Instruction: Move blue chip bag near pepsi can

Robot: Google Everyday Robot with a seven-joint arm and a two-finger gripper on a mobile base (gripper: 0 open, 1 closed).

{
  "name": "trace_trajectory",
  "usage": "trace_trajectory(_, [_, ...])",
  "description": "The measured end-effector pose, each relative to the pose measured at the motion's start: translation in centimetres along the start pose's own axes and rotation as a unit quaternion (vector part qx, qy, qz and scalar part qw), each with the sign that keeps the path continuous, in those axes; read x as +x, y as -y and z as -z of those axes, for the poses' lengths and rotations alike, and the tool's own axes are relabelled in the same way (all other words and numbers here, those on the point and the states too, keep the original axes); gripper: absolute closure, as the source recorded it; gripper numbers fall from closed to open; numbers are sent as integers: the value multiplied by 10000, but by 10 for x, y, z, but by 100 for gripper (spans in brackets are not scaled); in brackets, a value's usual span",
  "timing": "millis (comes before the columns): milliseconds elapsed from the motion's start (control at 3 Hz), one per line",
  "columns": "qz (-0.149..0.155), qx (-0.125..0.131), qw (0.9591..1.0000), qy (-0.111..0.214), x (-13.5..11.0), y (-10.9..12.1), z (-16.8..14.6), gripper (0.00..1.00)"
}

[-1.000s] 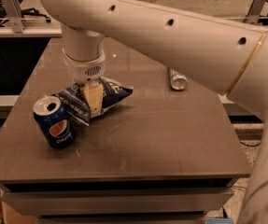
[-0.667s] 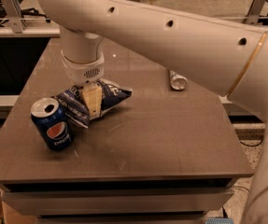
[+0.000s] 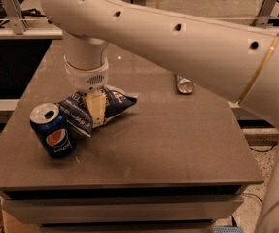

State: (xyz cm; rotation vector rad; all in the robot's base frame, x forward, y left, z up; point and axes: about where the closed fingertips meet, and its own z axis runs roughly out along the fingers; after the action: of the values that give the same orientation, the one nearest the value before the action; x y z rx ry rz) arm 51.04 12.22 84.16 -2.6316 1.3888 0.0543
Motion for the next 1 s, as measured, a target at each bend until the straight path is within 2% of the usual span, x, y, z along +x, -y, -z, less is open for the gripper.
trace_trajectory(333, [1,-31,10000,92,0,-1,-2,83])
trace_trajectory(1000, [-30,-64,9998,194,1,-2,-6,36])
